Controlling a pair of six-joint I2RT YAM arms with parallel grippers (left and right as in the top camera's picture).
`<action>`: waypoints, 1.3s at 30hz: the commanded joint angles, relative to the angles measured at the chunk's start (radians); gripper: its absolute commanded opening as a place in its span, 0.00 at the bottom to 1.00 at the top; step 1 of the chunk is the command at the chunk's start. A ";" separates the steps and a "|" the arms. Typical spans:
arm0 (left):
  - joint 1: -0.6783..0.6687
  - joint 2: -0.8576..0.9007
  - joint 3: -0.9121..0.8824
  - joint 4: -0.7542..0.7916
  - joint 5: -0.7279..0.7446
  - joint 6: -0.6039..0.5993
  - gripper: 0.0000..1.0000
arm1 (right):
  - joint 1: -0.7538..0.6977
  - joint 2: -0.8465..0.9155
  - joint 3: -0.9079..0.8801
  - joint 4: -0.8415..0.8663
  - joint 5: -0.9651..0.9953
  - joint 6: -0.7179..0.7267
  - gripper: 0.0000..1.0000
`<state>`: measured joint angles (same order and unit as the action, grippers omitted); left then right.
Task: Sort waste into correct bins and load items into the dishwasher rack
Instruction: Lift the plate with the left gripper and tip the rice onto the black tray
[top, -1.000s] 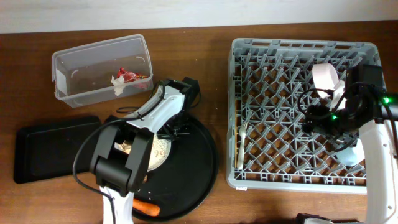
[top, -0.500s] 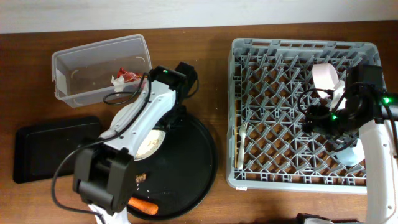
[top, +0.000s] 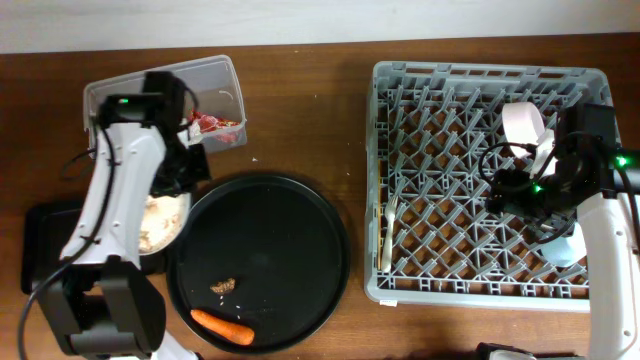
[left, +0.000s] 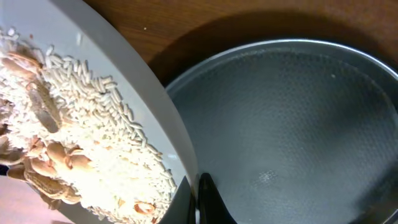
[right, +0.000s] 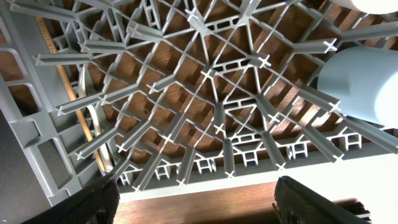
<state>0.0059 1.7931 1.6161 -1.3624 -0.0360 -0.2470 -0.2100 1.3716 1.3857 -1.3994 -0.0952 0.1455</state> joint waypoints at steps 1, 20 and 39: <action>0.083 -0.028 0.023 0.011 0.146 0.114 0.00 | -0.006 -0.001 0.011 0.000 -0.001 -0.008 0.83; 0.627 -0.028 0.020 -0.161 0.938 0.615 0.00 | -0.006 -0.001 0.011 -0.003 0.000 -0.008 0.83; 0.799 -0.030 -0.064 -0.223 1.204 0.811 0.00 | -0.006 -0.001 0.011 -0.008 0.002 -0.011 0.83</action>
<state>0.7776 1.7885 1.5589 -1.5738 1.1156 0.5045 -0.2100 1.3716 1.3857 -1.4044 -0.0952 0.1455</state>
